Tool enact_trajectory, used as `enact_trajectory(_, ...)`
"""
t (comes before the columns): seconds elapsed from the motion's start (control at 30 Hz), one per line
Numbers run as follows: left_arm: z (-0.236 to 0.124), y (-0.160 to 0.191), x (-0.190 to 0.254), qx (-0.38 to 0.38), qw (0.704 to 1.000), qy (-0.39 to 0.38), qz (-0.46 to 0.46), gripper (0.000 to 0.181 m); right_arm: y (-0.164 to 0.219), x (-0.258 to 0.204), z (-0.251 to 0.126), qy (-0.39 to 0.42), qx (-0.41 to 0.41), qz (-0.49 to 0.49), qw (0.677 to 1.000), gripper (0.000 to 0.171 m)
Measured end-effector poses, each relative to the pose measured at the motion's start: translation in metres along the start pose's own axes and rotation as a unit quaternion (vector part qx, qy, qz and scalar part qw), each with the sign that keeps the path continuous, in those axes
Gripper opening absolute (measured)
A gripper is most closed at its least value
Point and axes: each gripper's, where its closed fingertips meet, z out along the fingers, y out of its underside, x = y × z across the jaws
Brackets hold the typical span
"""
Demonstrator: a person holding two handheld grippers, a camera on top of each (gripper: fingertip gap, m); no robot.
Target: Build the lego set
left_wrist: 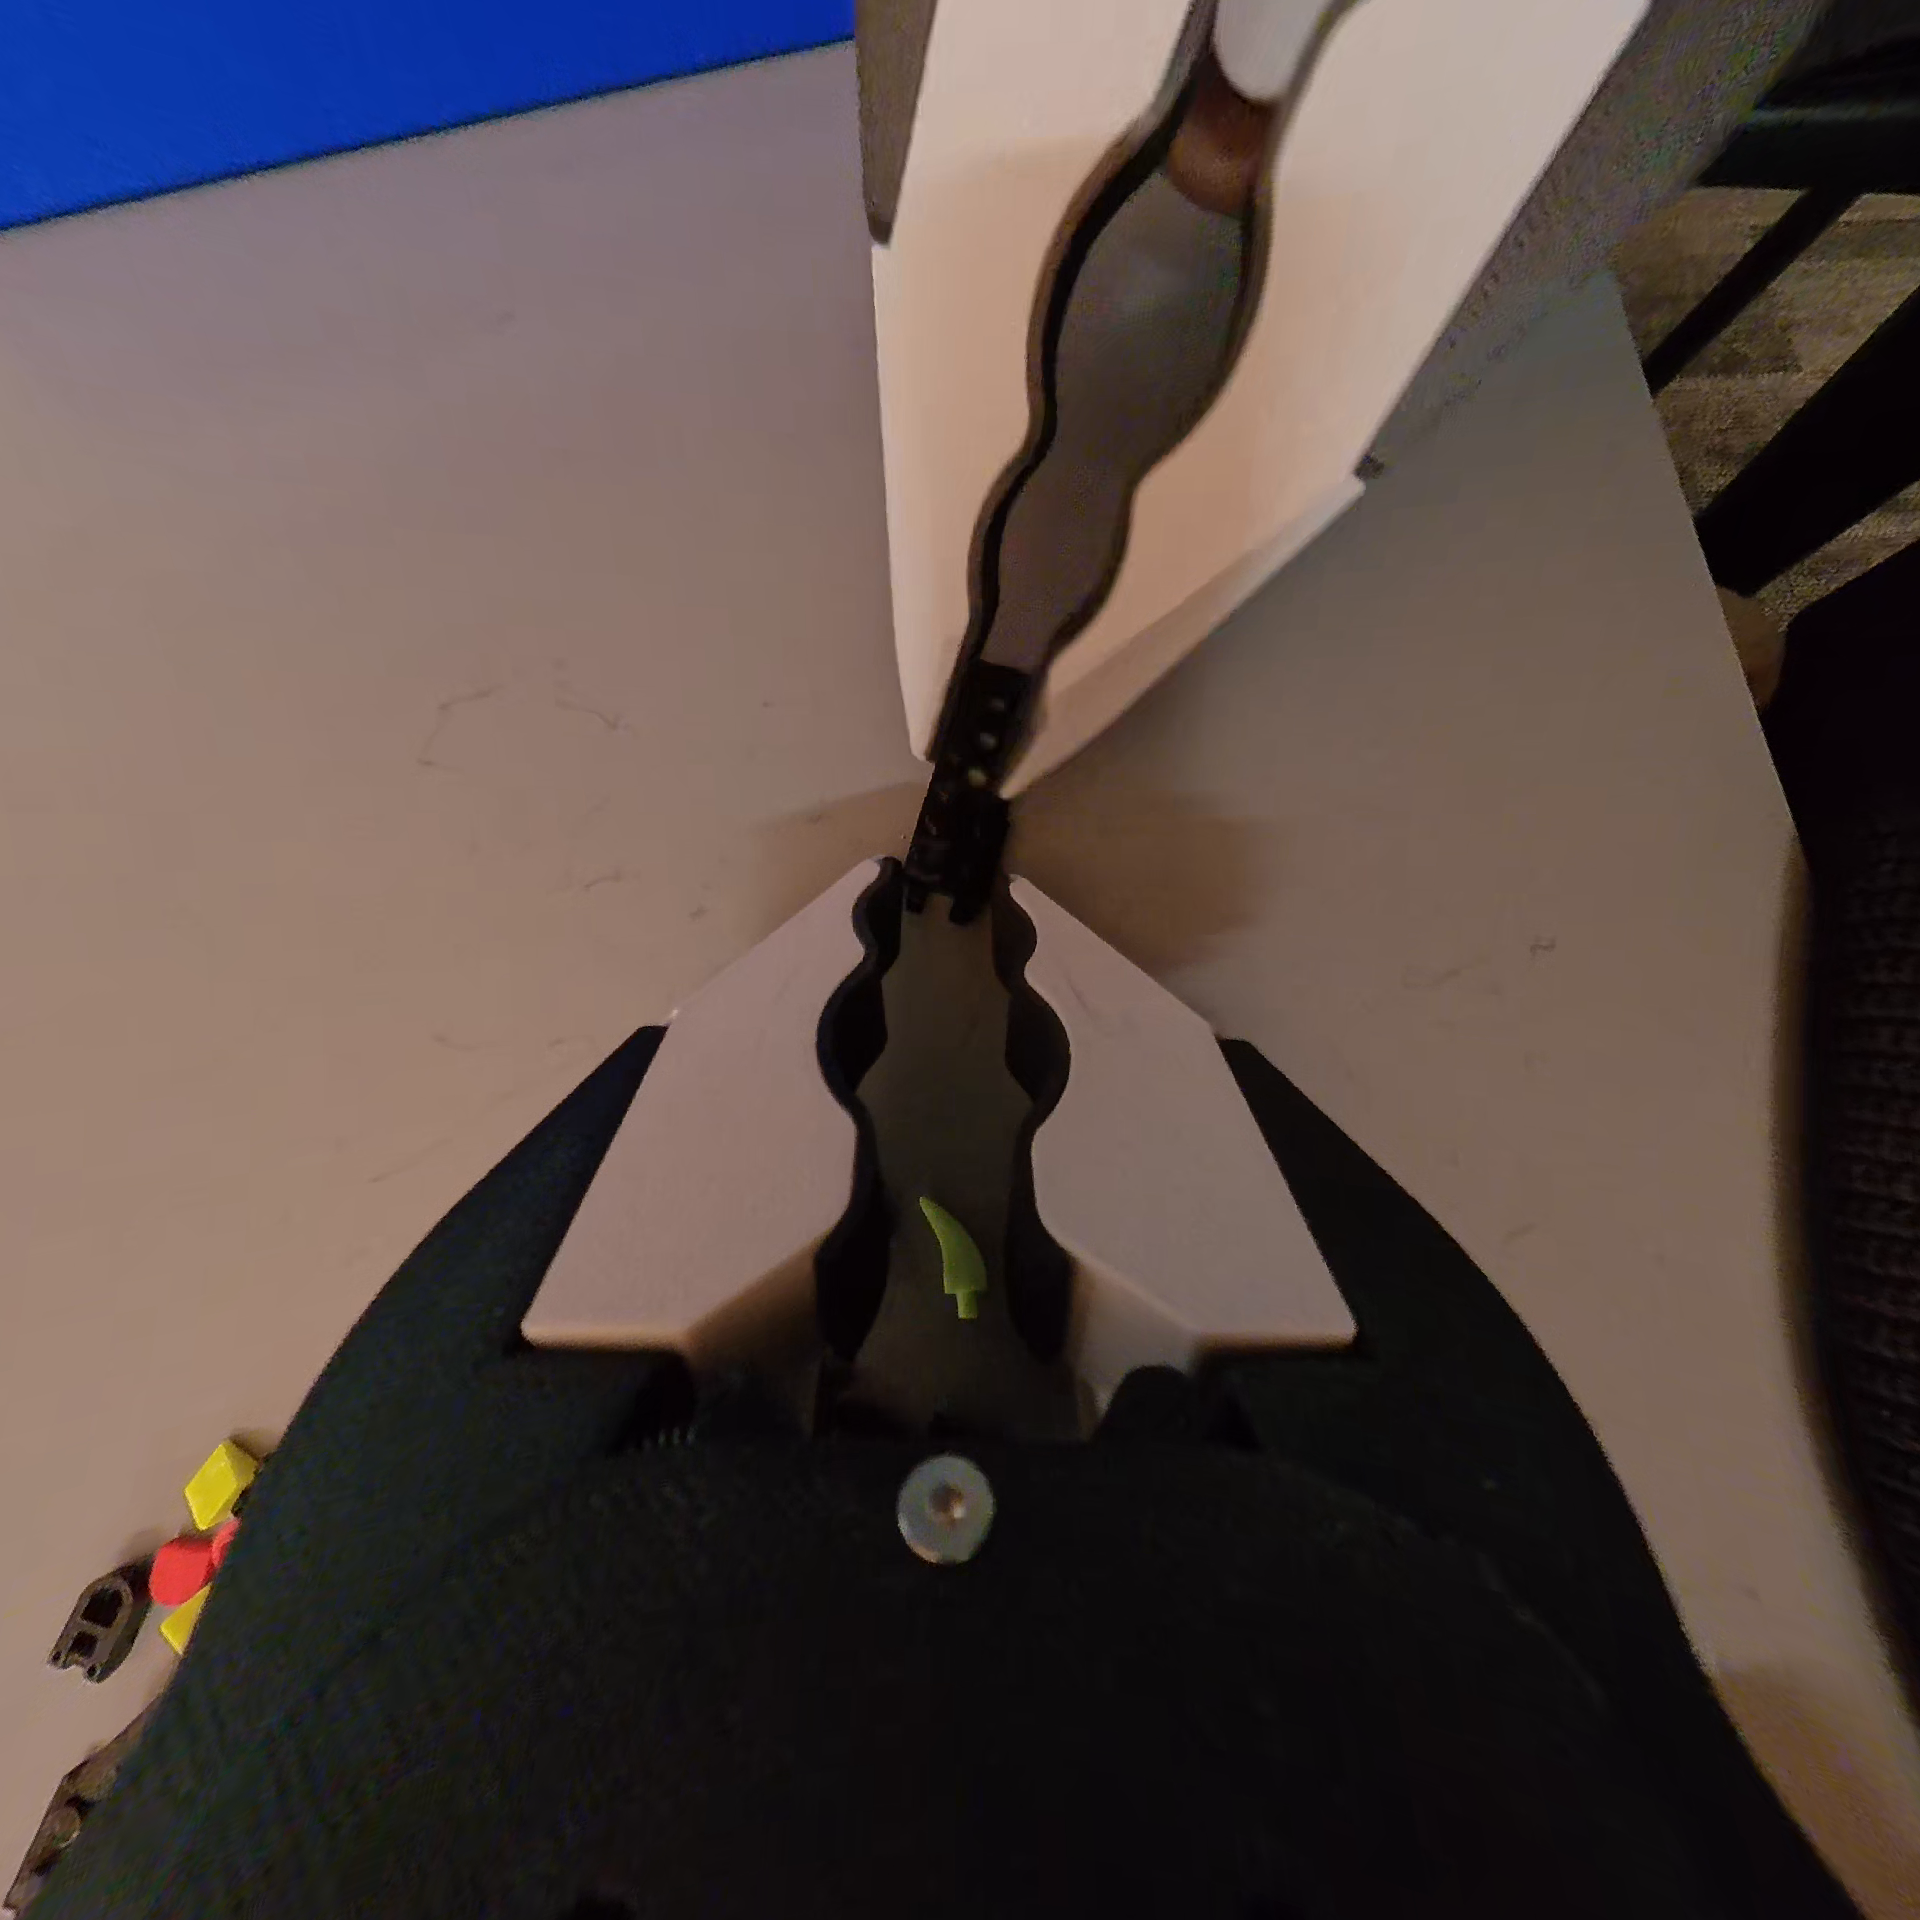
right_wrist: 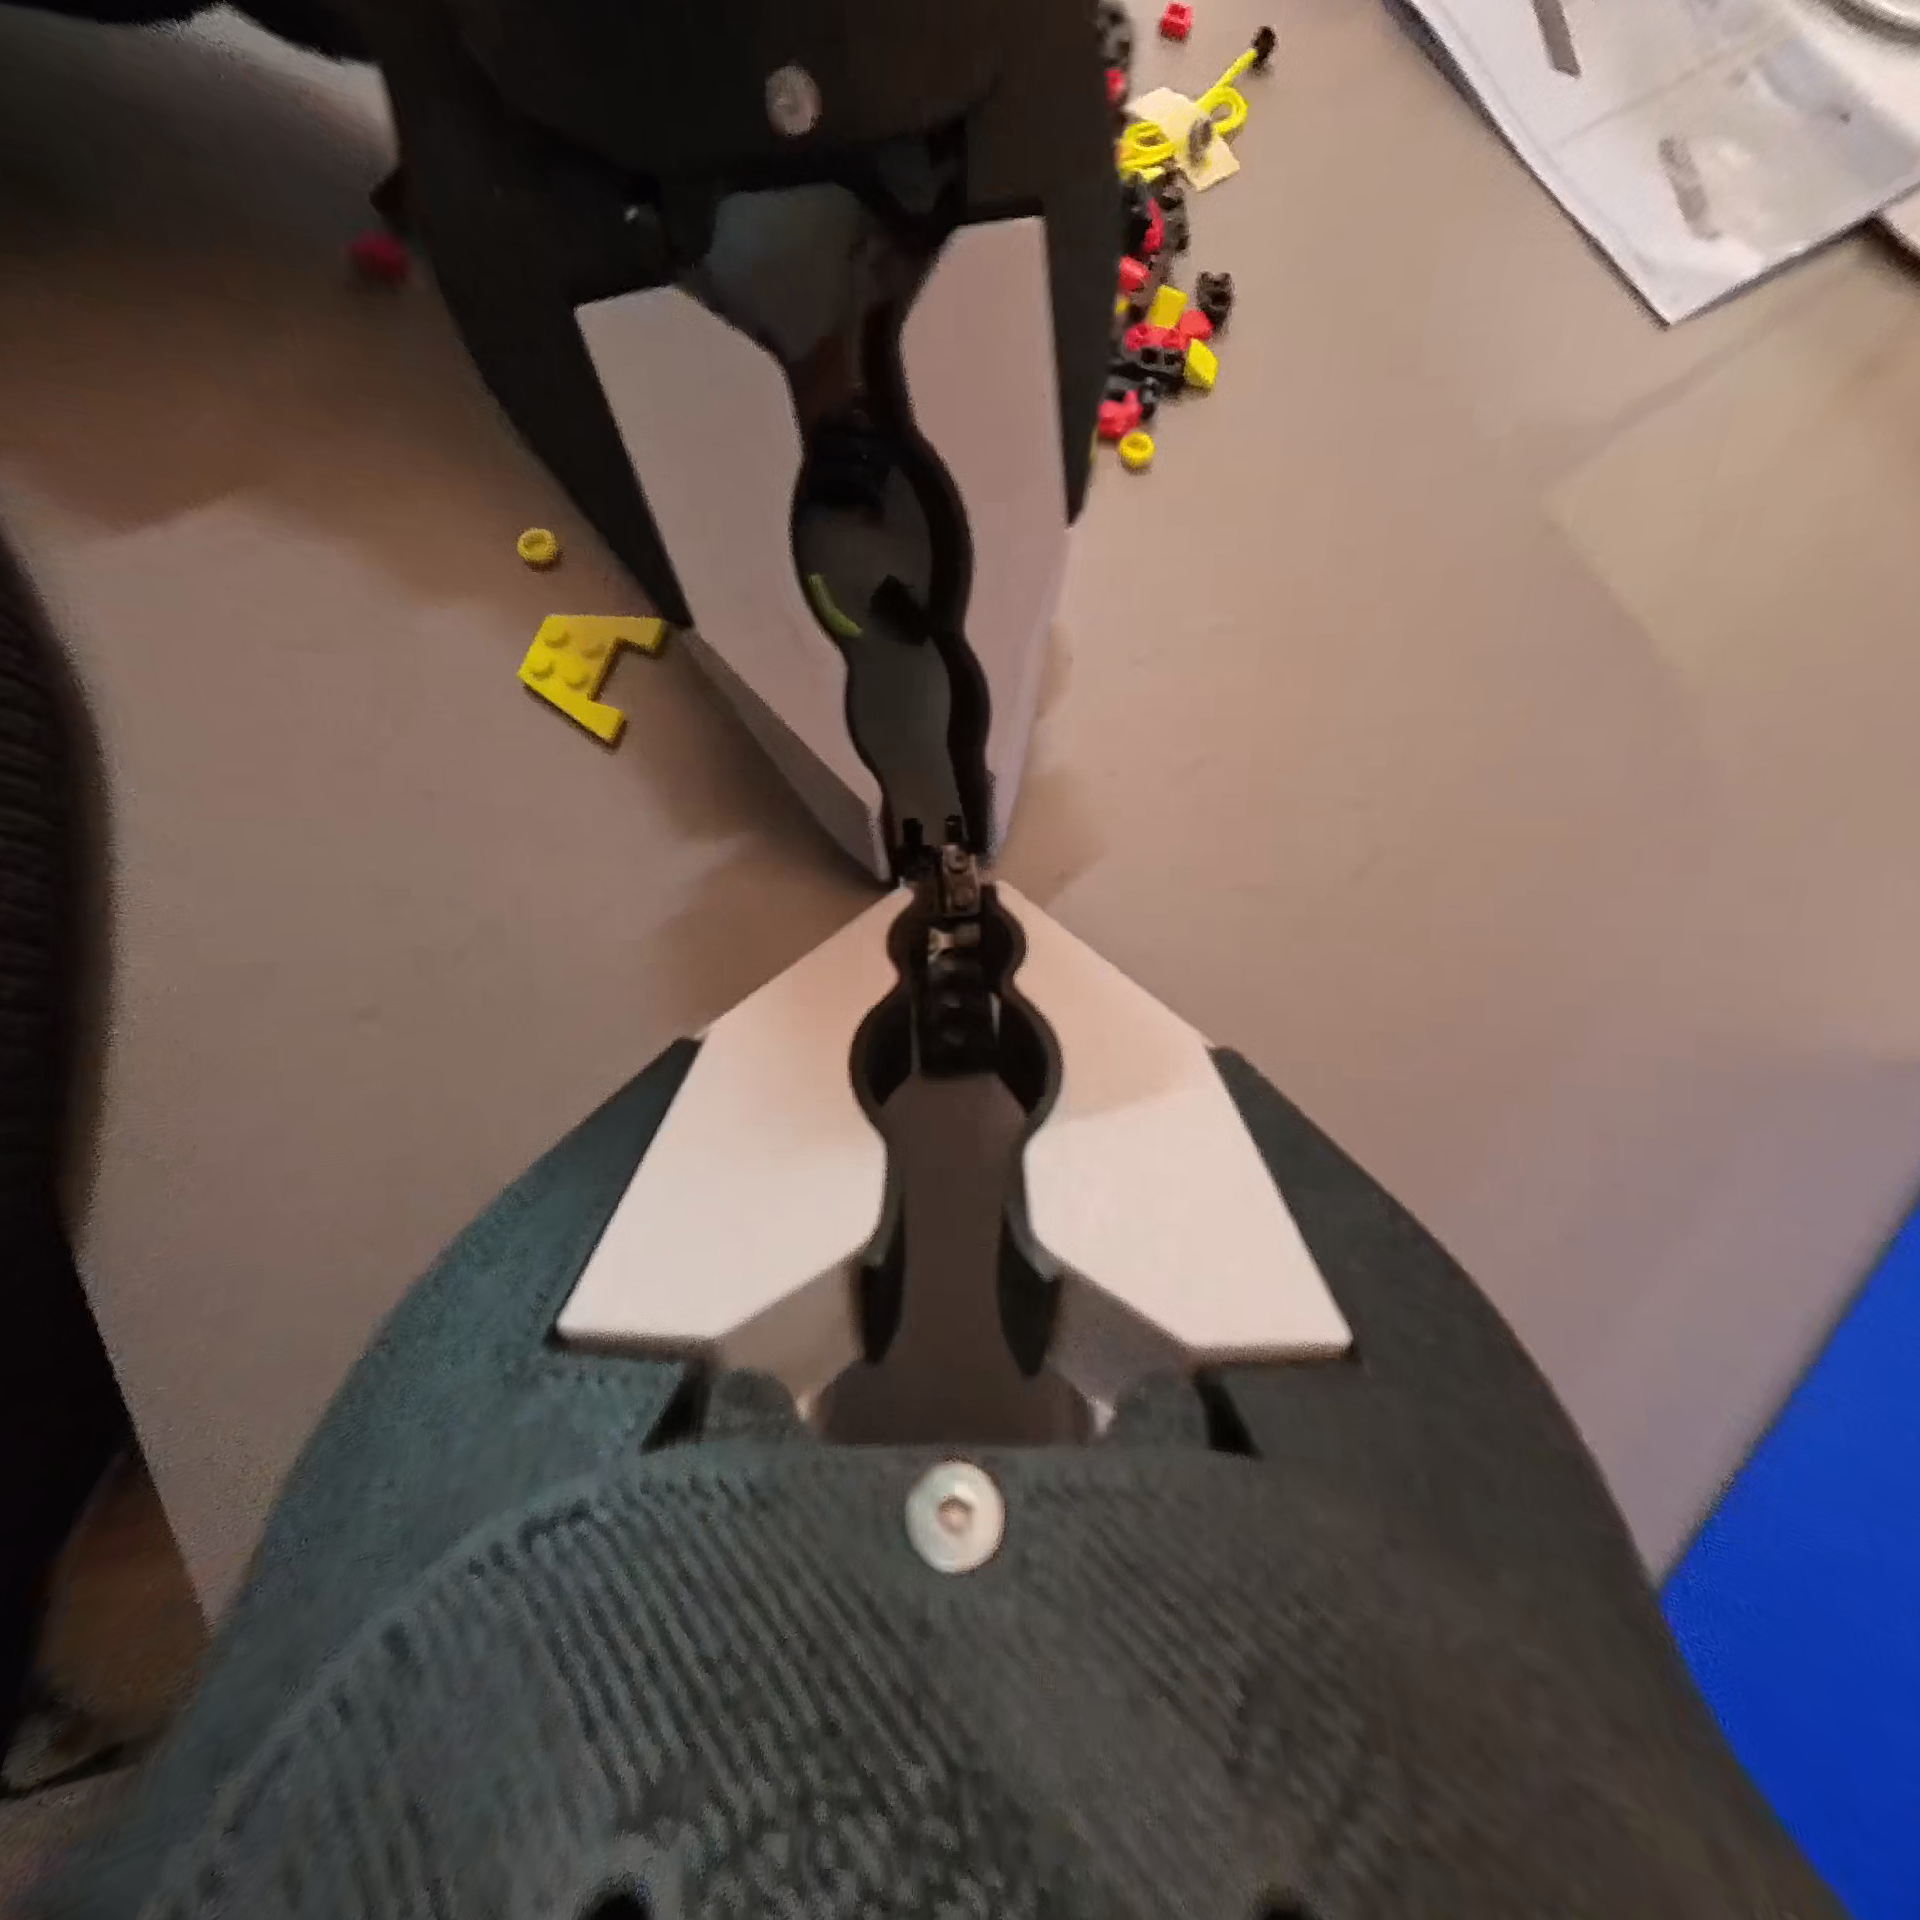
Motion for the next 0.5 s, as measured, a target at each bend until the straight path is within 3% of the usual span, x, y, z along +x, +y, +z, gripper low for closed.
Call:
enact_trajectory(0.17,0.0,0.0,0.0002,0.0,1.0,0.0,0.0,0.015,0.0063,-0.0049,0.009,0.012,-0.028,-0.041,0.999,0.014)
enact_trajectory(0.5,-0.0003,0.0005,0.0017,-0.002,1.0,0.002,0.004,0.015,0.007,-0.0059,0.0117,-0.008,-0.019,-0.01,1.0,0.014)
